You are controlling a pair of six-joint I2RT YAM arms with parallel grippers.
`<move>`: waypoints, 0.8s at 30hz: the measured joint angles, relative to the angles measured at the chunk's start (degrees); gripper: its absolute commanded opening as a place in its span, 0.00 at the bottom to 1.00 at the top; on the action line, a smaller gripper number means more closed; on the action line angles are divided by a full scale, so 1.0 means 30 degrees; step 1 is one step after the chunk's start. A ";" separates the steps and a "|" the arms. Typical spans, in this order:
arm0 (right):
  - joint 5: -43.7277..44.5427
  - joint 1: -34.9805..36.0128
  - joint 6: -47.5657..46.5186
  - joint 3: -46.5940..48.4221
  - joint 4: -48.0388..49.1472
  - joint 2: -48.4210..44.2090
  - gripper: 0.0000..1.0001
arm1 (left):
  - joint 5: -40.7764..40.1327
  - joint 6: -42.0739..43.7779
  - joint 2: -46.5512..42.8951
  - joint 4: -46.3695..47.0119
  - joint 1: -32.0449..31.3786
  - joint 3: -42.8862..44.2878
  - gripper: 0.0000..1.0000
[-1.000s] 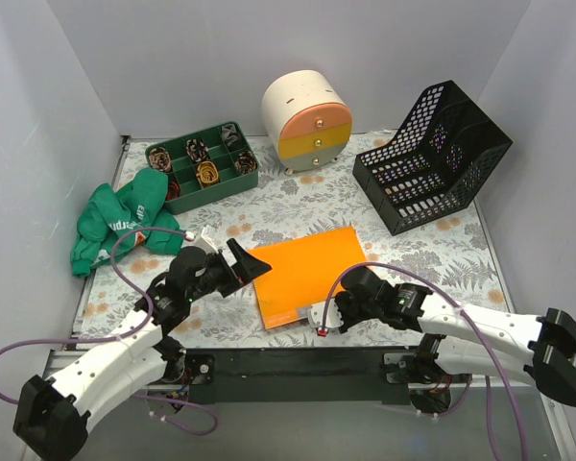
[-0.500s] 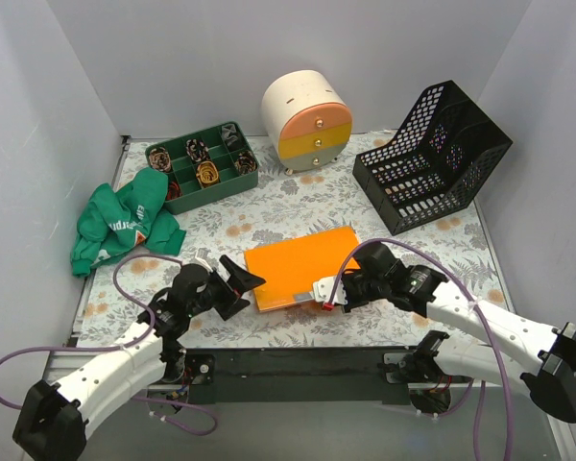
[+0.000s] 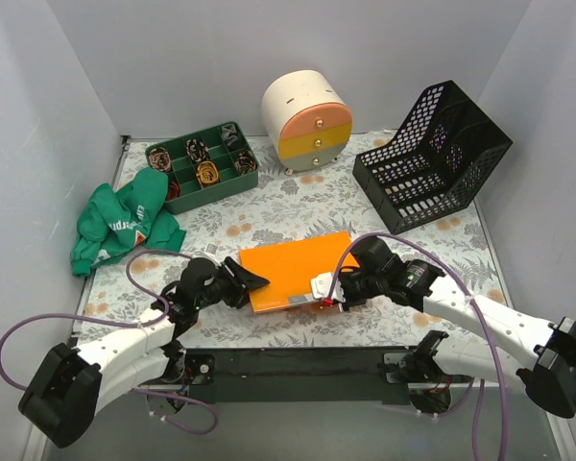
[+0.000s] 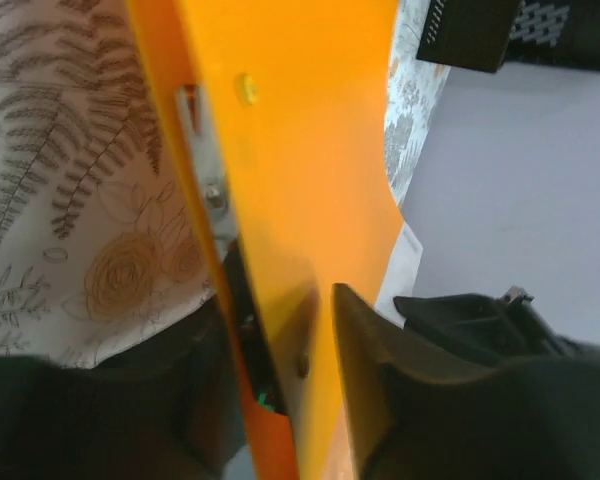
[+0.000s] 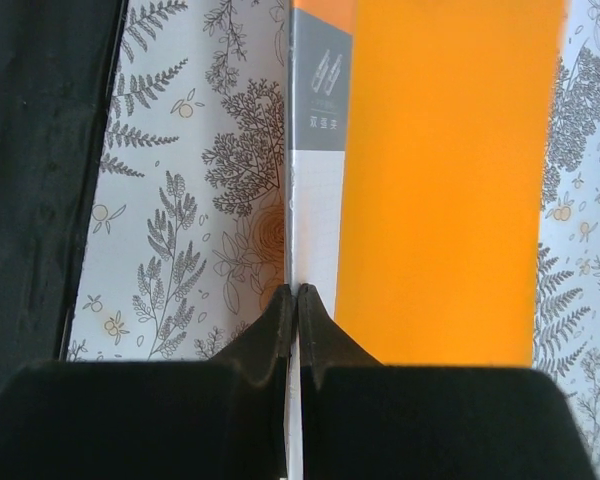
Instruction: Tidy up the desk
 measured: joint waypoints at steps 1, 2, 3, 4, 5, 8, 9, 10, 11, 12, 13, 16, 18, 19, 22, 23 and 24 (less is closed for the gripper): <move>-0.0138 -0.0036 0.0029 0.0000 -0.0036 0.0066 0.06 | -0.0015 -0.0058 -0.0015 0.0284 0.0022 -0.0007 0.12; -0.0270 -0.0058 0.0080 0.0007 -0.0117 0.0124 0.17 | -0.0044 0.0102 -0.0058 0.0605 0.0051 0.0000 0.00; -0.0430 -0.0087 0.0095 0.0007 -0.0189 0.0146 0.29 | -0.0036 0.0233 -0.0197 0.0874 0.0073 0.0015 0.00; -0.0634 -0.0102 0.0211 0.0007 -0.0262 0.0138 0.50 | -0.0022 0.0488 -0.0423 0.1078 0.0073 0.0044 0.00; -0.0860 -0.0117 0.0306 0.0022 -0.0364 0.0131 0.59 | -0.0036 0.0896 -0.0685 0.1122 0.0073 0.0168 0.00; -0.1749 -0.0430 0.0670 0.0313 -0.0954 0.0029 0.86 | -0.0007 0.3840 -0.1107 0.0641 0.0066 0.1435 0.00; -0.2062 -0.0772 0.0860 0.0590 -0.1217 -0.0036 0.90 | 0.0131 0.5450 -0.1078 0.0160 0.0066 0.2229 0.00; -0.2346 -0.1326 0.1071 0.0976 -0.1384 -0.0095 0.94 | 0.0299 0.7096 -0.0947 -0.0313 0.0066 0.3140 0.00; -0.2659 -0.2033 0.1282 0.1486 -0.1515 -0.0131 0.96 | 0.0554 0.8765 -0.0750 -0.0816 0.0066 0.4146 0.00; -0.2914 -0.2732 0.1443 0.2127 -0.1661 -0.0124 0.97 | 0.0889 1.0586 -0.0466 -0.1472 0.0066 0.5246 0.00; -0.3177 -0.3359 0.1552 0.2892 -0.1749 -0.0036 0.98 | 0.1260 1.2320 0.0000 -0.2295 0.0073 0.6499 0.00; -0.3832 -0.4736 0.1865 0.5362 -0.1756 0.0765 0.98 | 0.2266 1.7034 0.1945 -0.5027 0.0066 1.0557 0.00; -0.4291 -0.5457 0.1945 0.6798 -0.1792 0.1625 0.98 | 0.2616 1.9394 0.3126 -0.6652 0.0066 1.2670 0.00; -0.4619 -0.5872 0.1953 0.7694 -0.1989 0.2164 0.98 | 0.2696 2.0538 0.3694 -0.7548 0.0051 1.3682 0.00; -0.5982 -0.8335 0.1836 1.0754 -0.2718 0.4044 0.96 | 0.2732 2.3387 0.4554 -0.9675 0.0044 1.5446 0.00; -0.6411 -0.9296 0.1734 1.1788 -0.3111 0.4648 0.96 | 0.2739 2.4101 0.4605 -1.0244 0.0051 1.5730 0.00; -0.6856 -1.0120 0.1610 1.2808 -0.3548 0.5311 0.96 | 0.2747 2.4742 0.4583 -1.0717 0.0051 1.5948 0.00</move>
